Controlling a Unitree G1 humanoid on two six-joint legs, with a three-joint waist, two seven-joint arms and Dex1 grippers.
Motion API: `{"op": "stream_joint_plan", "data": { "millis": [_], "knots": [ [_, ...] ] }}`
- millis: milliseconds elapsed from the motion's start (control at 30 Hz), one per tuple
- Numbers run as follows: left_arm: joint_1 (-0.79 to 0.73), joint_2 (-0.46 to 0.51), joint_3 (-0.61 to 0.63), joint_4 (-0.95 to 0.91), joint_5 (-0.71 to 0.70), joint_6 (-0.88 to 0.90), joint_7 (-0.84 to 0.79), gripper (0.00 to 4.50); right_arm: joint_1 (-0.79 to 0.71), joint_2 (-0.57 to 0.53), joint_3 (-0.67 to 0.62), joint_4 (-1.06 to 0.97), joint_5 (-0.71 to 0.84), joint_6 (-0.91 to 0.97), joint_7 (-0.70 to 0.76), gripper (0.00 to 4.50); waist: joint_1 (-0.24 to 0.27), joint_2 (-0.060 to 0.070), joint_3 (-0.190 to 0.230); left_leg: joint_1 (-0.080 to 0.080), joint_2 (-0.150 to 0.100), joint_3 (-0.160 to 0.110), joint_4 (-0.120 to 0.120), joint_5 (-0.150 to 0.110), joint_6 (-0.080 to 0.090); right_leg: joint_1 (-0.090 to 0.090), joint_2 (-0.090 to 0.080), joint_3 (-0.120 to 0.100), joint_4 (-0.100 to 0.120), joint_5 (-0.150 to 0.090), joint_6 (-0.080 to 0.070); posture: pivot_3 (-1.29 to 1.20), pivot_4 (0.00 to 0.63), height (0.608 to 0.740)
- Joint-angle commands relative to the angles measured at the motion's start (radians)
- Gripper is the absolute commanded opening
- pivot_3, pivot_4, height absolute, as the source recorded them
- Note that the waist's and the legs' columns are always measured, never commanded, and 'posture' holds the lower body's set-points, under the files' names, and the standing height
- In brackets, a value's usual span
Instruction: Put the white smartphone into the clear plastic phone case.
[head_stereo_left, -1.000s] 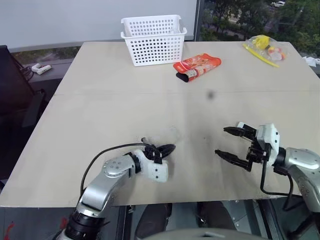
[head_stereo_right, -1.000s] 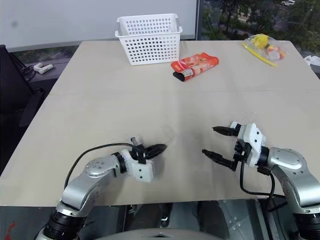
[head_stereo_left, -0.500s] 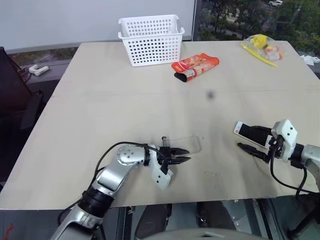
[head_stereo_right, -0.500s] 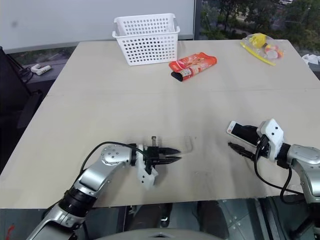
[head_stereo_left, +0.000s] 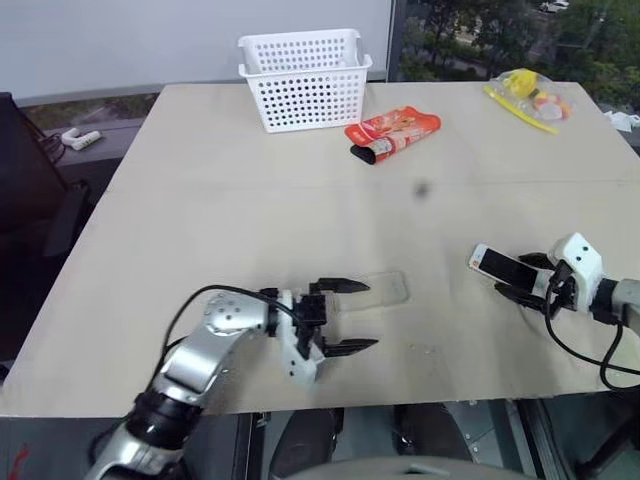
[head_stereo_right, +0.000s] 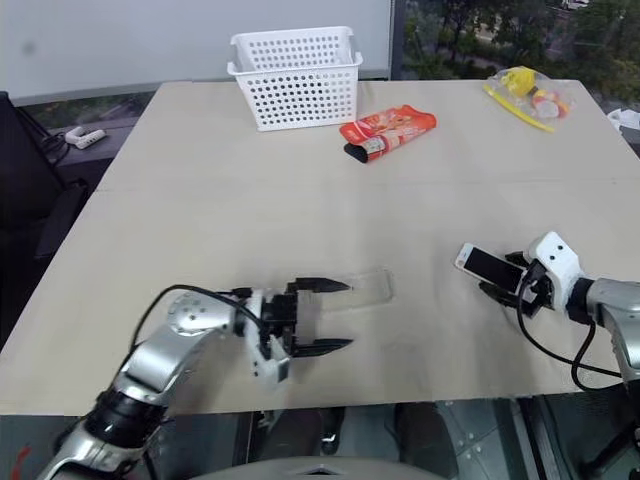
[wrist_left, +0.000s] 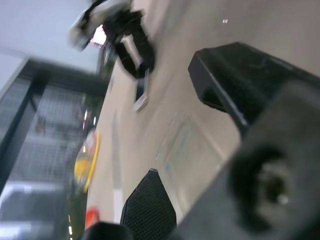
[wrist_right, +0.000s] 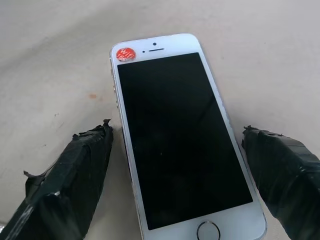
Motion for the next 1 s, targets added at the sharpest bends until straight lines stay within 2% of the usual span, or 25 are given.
{"op": "stream_joint_plan", "data": {
  "millis": [33, 133, 233, 400, 467, 600, 1000],
  "knots": [
    [0.018, -0.02, 0.166, -0.137, -0.31, 0.239, 0.163, 4.45, 0.007, -0.022, 0.021, 0.053, -0.003, 0.033, 0.058, 4.5, 0.002, 0.0, 0.0, 0.0, 0.0, -0.001, 0.001, 0.0, 0.0, 0.001, -0.001, -0.001, 0.0, 0.0, 0.0, 0.0, 0.15, 0.74],
    [0.055, -0.009, 0.196, -0.226, -0.473, 0.365, 0.236, 4.45, -0.004, -0.037, 0.04, 0.098, -0.018, 0.04, 0.094, 4.5, 0.001, -0.001, 0.0, 0.0, -0.001, -0.001, 0.002, 0.0, 0.0, 0.002, -0.001, -0.002, 0.0, 0.0, 0.001, 0.0, 0.15, 0.74],
    [0.071, 0.019, 0.213, -0.265, -0.568, 0.444, 0.268, 4.45, -0.013, -0.049, 0.056, 0.127, -0.032, 0.028, 0.116, 4.5, 0.002, -0.001, -0.001, 0.0, -0.001, -0.001, 0.002, 0.0, 0.0, 0.002, 0.003, -0.002, 0.0, 0.001, 0.003, 0.0, 0.15, 0.74],
    [0.063, 0.065, 0.224, -0.265, -0.666, 0.527, 0.292, 4.5, -0.031, -0.051, 0.072, 0.155, -0.045, 0.016, 0.134, 2.92, 0.002, -0.002, -0.001, 0.001, -0.001, -0.002, 0.002, 0.0, 0.0, 0.003, 0.005, -0.002, 0.0, 0.0, 0.0, 0.0, 0.15, 0.74],
    [0.057, 0.066, 0.221, -0.263, -0.674, 0.533, 0.3, 4.5, -0.034, -0.05, 0.073, 0.157, -0.045, 0.016, 0.137, 2.75, 0.002, -0.003, -0.002, 0.001, -0.001, -0.001, 0.002, 0.0, 0.0, 0.004, 0.005, -0.002, 0.0, 0.0, 0.0, 0.0, 0.15, 0.74],
    [0.049, 0.053, 0.217, -0.257, -0.69, 0.544, 0.332, 4.5, -0.017, -0.049, 0.065, 0.14, -0.038, 0.014, 0.134, 2.75, 0.003, -0.003, -0.003, 0.002, -0.001, -0.001, 0.002, 0.0, 0.0, 0.004, 0.004, -0.001, 0.0, 0.0, 0.0, 0.0, 0.15, 0.74],
    [0.016, 0.019, 0.188, -0.219, -0.598, 0.523, 0.396, 4.5, -0.008, 0.018, 0.003, -0.018, 0.038, 0.038, 0.088, 2.75, -0.001, -0.003, -0.003, 0.002, 0.0, -0.001, 0.001, 0.0, 0.0, 0.004, 0.003, -0.001, 0.0, 0.0, -0.001, 0.0, 0.15, 0.74]
  ]
}}
